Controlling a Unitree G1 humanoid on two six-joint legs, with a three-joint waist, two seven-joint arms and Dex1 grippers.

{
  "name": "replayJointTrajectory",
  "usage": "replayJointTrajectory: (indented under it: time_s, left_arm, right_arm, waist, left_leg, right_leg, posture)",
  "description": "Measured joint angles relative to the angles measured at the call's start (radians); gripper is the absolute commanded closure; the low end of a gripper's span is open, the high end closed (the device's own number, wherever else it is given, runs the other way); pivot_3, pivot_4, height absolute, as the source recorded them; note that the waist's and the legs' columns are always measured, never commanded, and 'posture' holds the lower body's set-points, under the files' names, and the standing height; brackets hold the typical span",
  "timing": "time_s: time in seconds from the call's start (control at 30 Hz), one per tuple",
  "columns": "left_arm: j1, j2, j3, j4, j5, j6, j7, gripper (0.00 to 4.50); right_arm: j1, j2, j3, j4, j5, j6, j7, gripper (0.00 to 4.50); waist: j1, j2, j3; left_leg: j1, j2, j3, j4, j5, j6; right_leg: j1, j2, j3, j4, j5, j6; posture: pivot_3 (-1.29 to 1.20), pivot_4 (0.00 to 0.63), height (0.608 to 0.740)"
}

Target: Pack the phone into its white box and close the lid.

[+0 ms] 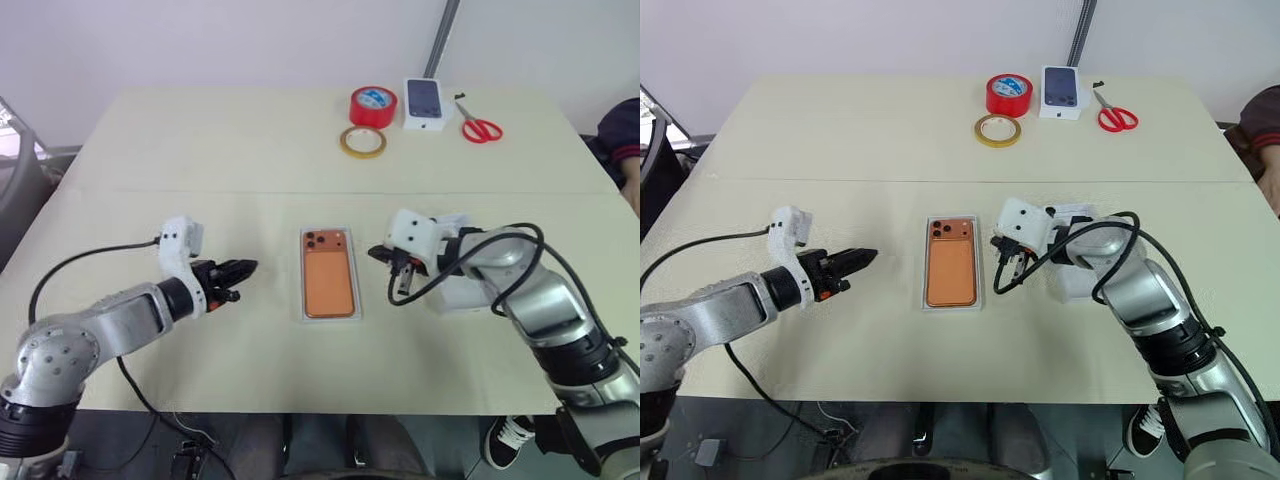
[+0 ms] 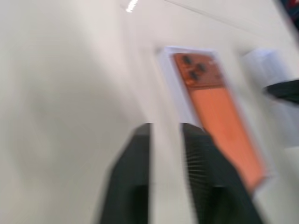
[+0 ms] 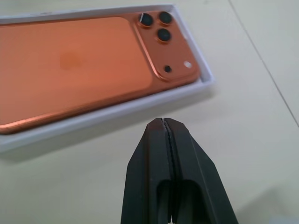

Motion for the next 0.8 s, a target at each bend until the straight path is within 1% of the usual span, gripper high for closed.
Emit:
replayJointTrajectory:
  time_s: [0.07,0.13,0.23,0.33,0.43,0.53,0.63,0.8]
  left_arm:
    - [-0.045,0.007,-0.079,0.005,0.140,0.000,-0.068,4.45]
    - [-0.100,-0.004,-0.151,0.023,0.250,0.001,-0.128,4.45]
    - [-0.188,-0.046,-0.267,0.066,0.402,0.010,-0.213,4.45]
    - [-0.250,-0.088,-0.378,0.105,0.520,0.030,-0.300,4.45]
    - [-0.300,-0.126,-0.430,0.134,0.607,0.030,-0.377,4.45]
    - [-0.343,-0.189,-0.453,0.178,0.669,0.036,-0.440,4.45]
    - [-0.395,-0.266,-0.467,0.236,0.720,0.058,-0.493,4.45]
    - [-0.460,-0.372,-0.510,0.308,0.789,0.078,-0.572,4.45]
  right_arm:
    - [-0.009,0.000,0.038,0.006,-0.034,0.005,-0.011,4.50]
    - [-0.012,0.003,0.080,0.007,-0.066,0.009,-0.022,4.50]
    - [-0.015,0.016,0.142,0.011,-0.106,0.022,-0.031,4.50]
    - [-0.020,0.022,0.178,0.024,-0.142,0.020,-0.037,4.50]
    - [-0.026,0.026,0.180,0.029,-0.156,0.021,-0.037,4.50]
    - [-0.025,0.015,0.176,0.025,-0.161,0.031,-0.029,4.50]
    - [-0.001,-0.030,0.152,0.005,-0.162,0.047,-0.012,4.50]
    - [0.072,-0.114,0.090,-0.055,-0.162,0.076,0.010,4.50]
  waist:
    - [0.001,0.000,0.000]
    - [-0.002,0.000,0.000]
    - [-0.004,0.000,0.000]
    - [-0.006,0.000,0.000]
    - [-0.004,0.000,0.000]
    - [0.006,0.000,0.000]
    - [0.024,0.000,0.000]
    - [0.022,0.000,0.000]
  left_leg:
    - [0.000,0.000,0.000,0.000,0.000,0.000]
    - [0.000,0.000,0.000,-0.001,0.000,0.000]
    - [0.000,0.000,0.000,-0.001,0.000,0.000]
    - [-0.001,0.000,0.000,-0.001,0.000,0.000]
    - [0.000,0.001,0.000,-0.001,0.000,0.001]
    - [-0.001,0.000,-0.001,0.001,-0.001,0.002]
    - [-0.001,-0.001,-0.001,0.003,-0.002,0.005]
    - [-0.002,-0.001,-0.001,0.004,-0.004,0.007]
  right_leg:
    - [0.000,0.000,0.000,0.000,0.000,0.000]
    - [0.000,0.000,0.000,0.000,0.000,0.000]
    - [-0.001,0.000,0.000,0.000,0.000,0.000]
    - [-0.001,0.000,0.000,0.000,0.000,0.000]
    - [-0.001,0.000,0.000,0.000,0.000,0.000]
    - [0.001,-0.001,-0.001,0.000,0.000,0.000]
    - [0.001,-0.001,-0.002,0.000,0.000,0.000]
    - [0.002,-0.002,-0.002,0.000,0.000,0.001]
  posture:
    - [0.00,0.150,0.736]
    - [0.00,0.150,0.736]
    - [0.00,0.150,0.736]
    - [0.00,0.150,0.736]
    - [0.00,0.150,0.736]
    - [0.00,0.150,0.736]
    - [0.00,0.150,0.736]
    - [0.00,0.150,0.736]
